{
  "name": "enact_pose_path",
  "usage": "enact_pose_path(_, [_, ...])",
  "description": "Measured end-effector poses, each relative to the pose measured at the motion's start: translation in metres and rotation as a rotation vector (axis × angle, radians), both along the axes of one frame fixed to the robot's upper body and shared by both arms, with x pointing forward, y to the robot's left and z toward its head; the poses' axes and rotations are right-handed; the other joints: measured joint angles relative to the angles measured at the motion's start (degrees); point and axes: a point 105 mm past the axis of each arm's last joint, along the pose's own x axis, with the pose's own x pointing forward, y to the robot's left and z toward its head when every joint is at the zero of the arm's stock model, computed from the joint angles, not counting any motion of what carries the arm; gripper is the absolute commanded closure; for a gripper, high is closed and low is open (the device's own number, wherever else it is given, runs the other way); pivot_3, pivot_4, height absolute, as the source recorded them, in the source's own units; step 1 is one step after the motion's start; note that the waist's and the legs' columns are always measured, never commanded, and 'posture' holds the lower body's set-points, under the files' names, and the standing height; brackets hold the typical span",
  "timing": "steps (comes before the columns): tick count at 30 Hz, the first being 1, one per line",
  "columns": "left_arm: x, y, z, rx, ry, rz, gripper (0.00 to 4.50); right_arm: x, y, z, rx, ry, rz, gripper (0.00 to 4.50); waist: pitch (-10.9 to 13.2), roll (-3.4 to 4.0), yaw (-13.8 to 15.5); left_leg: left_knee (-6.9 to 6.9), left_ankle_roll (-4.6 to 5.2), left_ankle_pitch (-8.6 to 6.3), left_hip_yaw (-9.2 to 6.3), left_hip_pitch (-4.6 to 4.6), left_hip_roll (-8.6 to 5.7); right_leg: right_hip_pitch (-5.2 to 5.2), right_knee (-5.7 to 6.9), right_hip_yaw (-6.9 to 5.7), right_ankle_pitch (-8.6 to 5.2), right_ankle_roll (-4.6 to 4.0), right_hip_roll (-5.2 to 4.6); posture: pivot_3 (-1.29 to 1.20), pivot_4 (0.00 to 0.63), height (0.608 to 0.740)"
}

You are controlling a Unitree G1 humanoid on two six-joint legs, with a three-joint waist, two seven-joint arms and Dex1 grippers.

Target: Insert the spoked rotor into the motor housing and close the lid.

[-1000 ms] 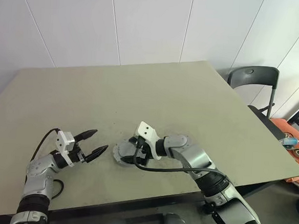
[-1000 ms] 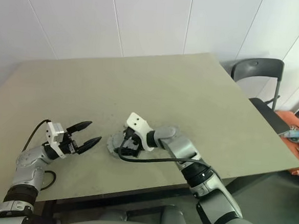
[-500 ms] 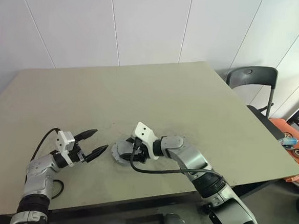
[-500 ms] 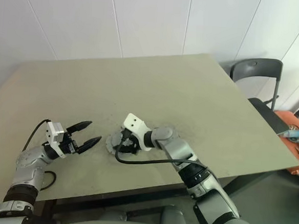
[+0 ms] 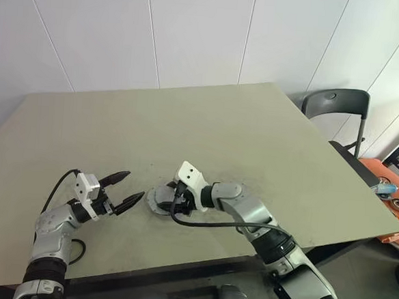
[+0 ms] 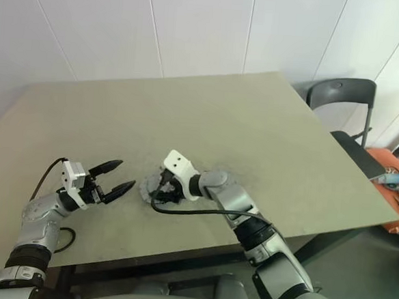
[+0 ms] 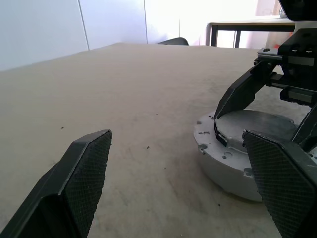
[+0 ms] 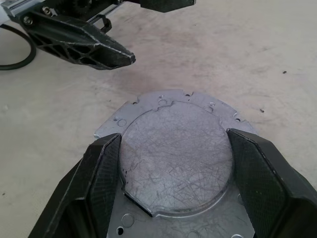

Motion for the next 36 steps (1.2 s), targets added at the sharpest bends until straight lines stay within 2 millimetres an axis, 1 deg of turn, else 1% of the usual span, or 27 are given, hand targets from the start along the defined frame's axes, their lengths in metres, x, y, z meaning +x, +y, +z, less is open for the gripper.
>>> enact_pose_path(8, [0.0,0.001,-0.001,-0.001,0.004,0.008,0.0,0.002,-0.005,0.002,0.012,0.051,-0.008,1.46,0.0,0.0,0.1,-0.01,0.0,0.0,0.0,-0.01,0.0,-0.01,-0.03,0.0,0.01,-0.01,-0.01,0.0,0.0,0.74])
enact_pose_path(12, [0.0,0.001,-0.002,-0.002,0.007,0.009,0.0,0.003,-0.007,0.004,0.007,0.03,0.002,1.46,0.0,0.01,0.1,-0.01,0.0,0.0,0.0,-0.12,-0.01,-0.07,-0.06,0.0,0.01,-0.01,-0.02,0.0,0.0,0.74])
enact_pose_path(19, [0.0,0.001,-0.002,-0.002,0.01,0.01,0.0,0.003,-0.017,0.005,-0.043,-0.022,0.044,1.46,0.0,0.01,0.1,-0.01,0.0,0.0,0.0,-0.15,-0.02,-0.1,-0.08,-0.01,0.0,0.0,-0.03,0.0,0.0,0.74])
enact_pose_path(24, [0.0,0.002,-0.003,-0.002,0.011,0.01,0.0,0.003,-0.014,0.006,-0.032,-0.021,0.04,1.46,0.0,0.0,0.1,-0.01,0.0,0.0,0.0,-0.19,-0.01,-0.14,-0.08,-0.01,0.01,-0.01,-0.04,0.0,0.0,0.74])
enact_pose_path(28, [0.0,0.001,-0.003,-0.002,0.011,0.009,0.0,0.009,-0.011,0.008,0.001,-0.011,-0.022,1.46,0.0,0.0,0.1,-0.01,0.0,0.0,0.0,-0.21,-0.01,-0.18,-0.06,-0.01,0.01,-0.02,-0.03,0.0,0.0,0.74])
enact_pose_path(36, [0.0,0.002,-0.005,-0.004,0.02,0.014,0.0,0.011,-0.012,0.007,0.008,0.005,-0.04,1.46,0.0,0.01,0.1,-0.03,0.0,0.0,0.0,-0.26,-0.02,-0.25,-0.06,0.0,0.05,-0.07,-0.04,0.0,0.0,0.74])
